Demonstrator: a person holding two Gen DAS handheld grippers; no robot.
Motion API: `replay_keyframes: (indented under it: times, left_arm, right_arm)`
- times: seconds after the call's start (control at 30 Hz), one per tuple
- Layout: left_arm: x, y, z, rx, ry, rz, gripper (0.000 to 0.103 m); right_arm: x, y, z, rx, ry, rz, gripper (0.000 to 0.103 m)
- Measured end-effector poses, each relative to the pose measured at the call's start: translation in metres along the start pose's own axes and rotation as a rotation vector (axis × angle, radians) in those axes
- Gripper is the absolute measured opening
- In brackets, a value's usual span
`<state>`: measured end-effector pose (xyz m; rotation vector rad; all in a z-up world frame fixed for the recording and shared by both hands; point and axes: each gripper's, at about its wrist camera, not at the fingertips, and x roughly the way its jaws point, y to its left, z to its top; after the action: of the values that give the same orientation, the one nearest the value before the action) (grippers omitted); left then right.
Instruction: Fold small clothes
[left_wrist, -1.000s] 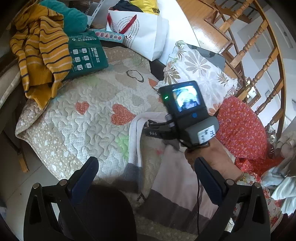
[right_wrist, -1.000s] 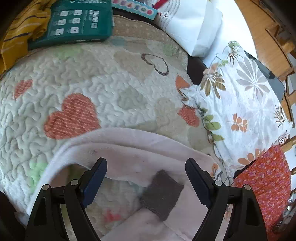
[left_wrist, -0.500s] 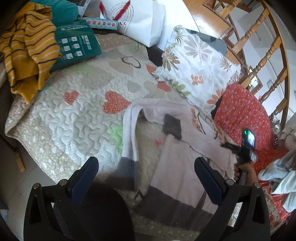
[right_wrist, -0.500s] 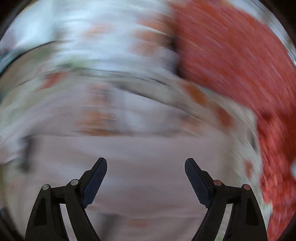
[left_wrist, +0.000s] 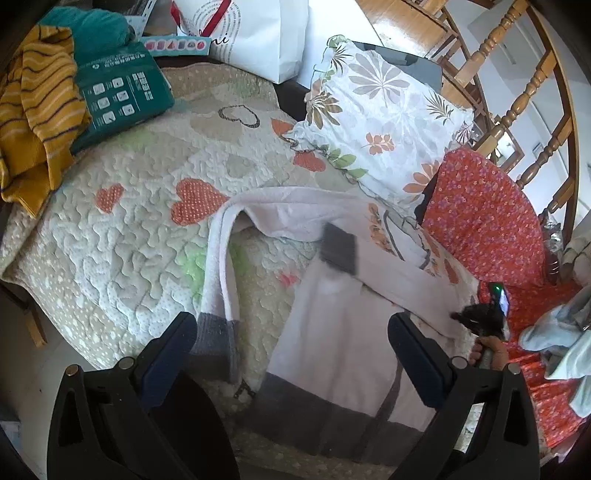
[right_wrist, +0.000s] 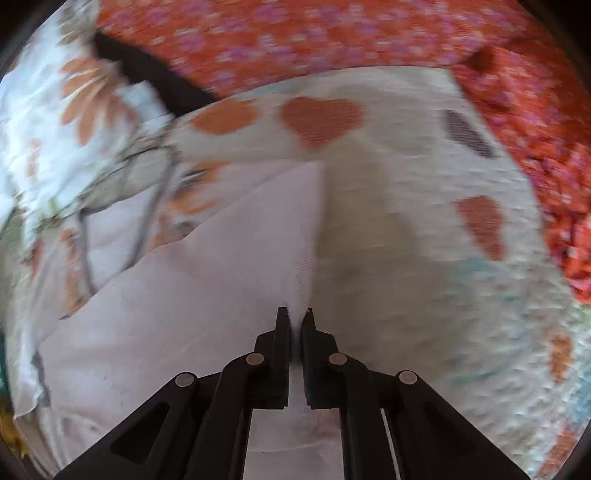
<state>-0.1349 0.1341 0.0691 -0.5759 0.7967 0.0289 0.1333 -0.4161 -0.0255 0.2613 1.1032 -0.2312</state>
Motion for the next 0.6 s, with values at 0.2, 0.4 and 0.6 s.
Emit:
replay_keyframes:
  times: [0.2, 0.4, 0.6]
  left_arm:
    - [-0.003, 0.000, -0.002, -0.010, 0.005, -0.015, 0.103]
    - [-0.025, 0.016, 0.005, -0.045, -0.062, 0.028, 0.103]
    - [-0.067, 0.049, 0.013, -0.113, -0.171, 0.121, 0.103]
  right_arm:
    - [0.005, -0.035, -0.008, 0.043, 0.036, -0.057, 0.002]
    - [-0.050, -0.017, -0.027, -0.001, -0.083, -0.032, 0.033]
    - [-0.101, 0.088, -0.087, -0.268, -0.100, 0.164, 0.043]
